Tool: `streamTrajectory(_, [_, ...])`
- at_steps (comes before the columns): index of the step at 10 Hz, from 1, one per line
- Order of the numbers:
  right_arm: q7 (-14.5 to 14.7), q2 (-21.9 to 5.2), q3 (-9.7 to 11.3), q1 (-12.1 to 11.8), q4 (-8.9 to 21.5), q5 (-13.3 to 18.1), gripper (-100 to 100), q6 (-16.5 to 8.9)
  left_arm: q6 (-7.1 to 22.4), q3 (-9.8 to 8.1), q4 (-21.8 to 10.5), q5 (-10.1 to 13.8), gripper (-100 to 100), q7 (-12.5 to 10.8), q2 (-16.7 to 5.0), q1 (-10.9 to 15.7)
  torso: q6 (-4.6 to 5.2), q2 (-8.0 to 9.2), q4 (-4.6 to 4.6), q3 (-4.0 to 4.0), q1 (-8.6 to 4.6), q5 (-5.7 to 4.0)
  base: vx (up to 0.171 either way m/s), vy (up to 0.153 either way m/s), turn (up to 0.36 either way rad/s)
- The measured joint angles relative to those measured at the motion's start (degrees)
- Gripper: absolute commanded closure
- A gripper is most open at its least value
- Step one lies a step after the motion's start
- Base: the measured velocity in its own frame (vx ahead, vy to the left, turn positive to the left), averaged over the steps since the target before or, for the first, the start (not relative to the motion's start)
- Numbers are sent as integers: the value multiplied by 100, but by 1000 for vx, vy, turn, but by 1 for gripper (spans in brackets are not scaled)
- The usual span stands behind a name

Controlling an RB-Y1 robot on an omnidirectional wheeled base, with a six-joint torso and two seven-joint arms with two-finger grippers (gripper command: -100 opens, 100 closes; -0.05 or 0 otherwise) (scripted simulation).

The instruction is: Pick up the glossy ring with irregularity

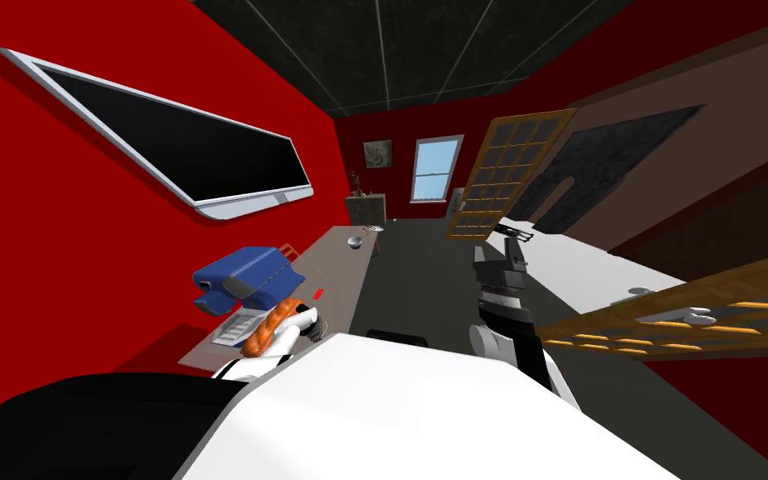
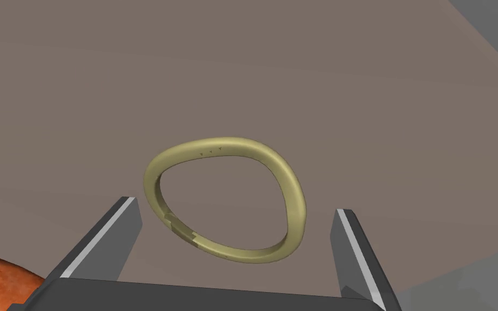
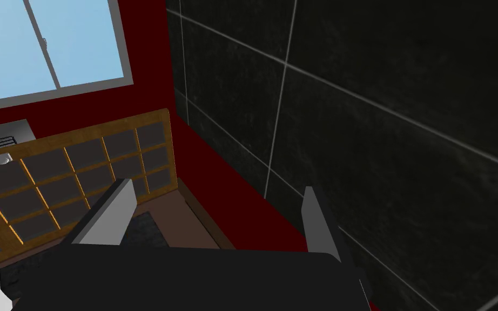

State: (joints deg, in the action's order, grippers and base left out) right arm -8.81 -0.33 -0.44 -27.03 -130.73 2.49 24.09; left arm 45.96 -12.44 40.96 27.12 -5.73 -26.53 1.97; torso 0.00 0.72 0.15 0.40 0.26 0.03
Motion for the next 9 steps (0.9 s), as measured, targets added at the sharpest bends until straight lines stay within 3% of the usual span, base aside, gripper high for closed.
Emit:
streamTrajectory(2, [0, 0, -1, -2, 0, 0, 0, 0, -100, -72, -287, -115, -100, -253, 44, 153, -7, -22, -5, -12, 3, 1, -99, 57, -134])
streamTrajectory(5, [0, 0, 0, -1, 0, 0, 0, 0, -301, -205, -833, -283, -100, -591, 100, 463, -1, -17, -3, -10, 3, 0, -156, 58, -353])
streamTrajectory(6, [0, 0, 0, -1, 0, 0, 0, 0, -348, -248, -931, -378, -100, -771, 140, 541, -3, -7, -2, -4, 2, 1, -119, 38, -82])
streamTrajectory(9, [0, 0, -1, -3, 0, 0, 0, 0, -487, -330, -1349, -462, -100, -979, 162, 748, -8, -38, -8, -21, -1, 0, -72, 27, -96])
